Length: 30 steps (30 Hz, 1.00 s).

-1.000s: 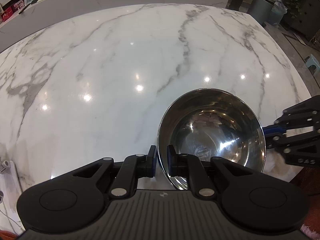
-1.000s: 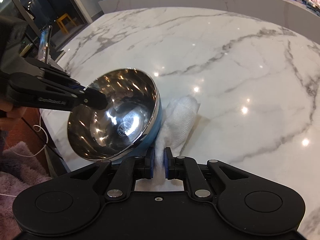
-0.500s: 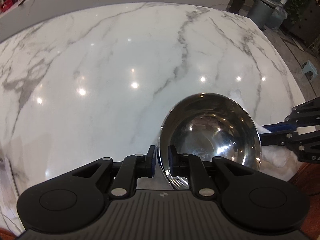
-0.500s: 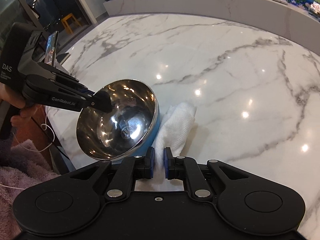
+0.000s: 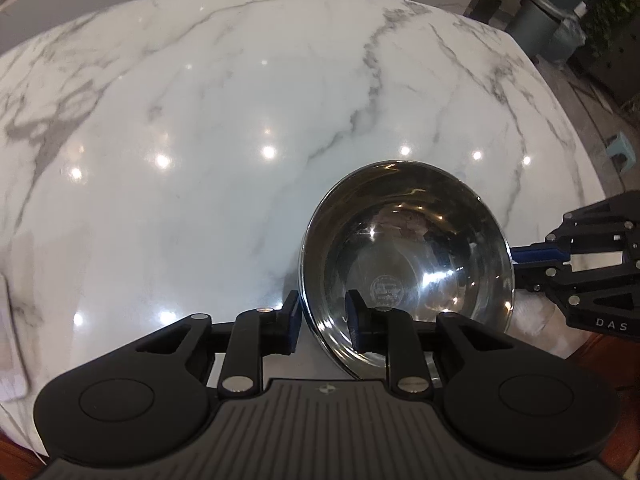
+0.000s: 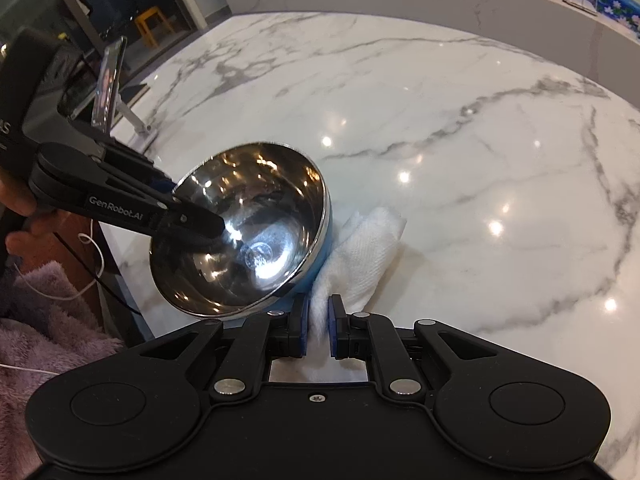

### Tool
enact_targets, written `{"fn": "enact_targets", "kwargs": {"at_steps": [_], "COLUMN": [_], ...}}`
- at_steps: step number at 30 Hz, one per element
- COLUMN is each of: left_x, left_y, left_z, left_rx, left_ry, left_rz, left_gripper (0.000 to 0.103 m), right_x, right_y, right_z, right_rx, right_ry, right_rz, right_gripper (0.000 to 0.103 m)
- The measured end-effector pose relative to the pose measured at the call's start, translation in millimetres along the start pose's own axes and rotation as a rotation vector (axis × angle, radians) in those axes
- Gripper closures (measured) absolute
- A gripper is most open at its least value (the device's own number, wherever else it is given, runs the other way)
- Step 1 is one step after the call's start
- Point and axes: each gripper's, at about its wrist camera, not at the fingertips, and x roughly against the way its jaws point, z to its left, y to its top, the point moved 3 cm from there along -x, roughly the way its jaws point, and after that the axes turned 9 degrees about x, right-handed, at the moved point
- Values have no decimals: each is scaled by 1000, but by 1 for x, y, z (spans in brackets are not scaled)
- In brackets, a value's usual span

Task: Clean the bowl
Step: 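Slide the cloth around the blue exterior with the right tool while the left tool holds the rim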

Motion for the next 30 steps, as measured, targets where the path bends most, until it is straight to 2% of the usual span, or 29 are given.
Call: {"fn": "enact_targets", "kwargs": {"at_steps": [5,10,16,24,27,30], "left_x": [-3,-3,-4,-3,-2,0], "left_y": [1,6,12,12,12,13], "left_z": [0,2,0,0,0,-1], "left_rx": [-24,-43,-64,-64,-62,-65], "left_ry": [14,21,41,43,43,40], "left_rz": [0,4,4,4,2,6], "left_gripper": [91,91,91,91,91,91], "right_x": [-13,-19,-7,-6,-9,-11], "right_y": [0,-1,0,-4,-3,0], "right_z": [0,0,-1,-3,-3,-3], "right_rx": [9,17,29,55,50,47], "right_ry": [3,11,7,-39,-50,-66], "right_rz": [26,36,17,46,43,30], "right_gripper": [94,94,94,94,92,84]}}
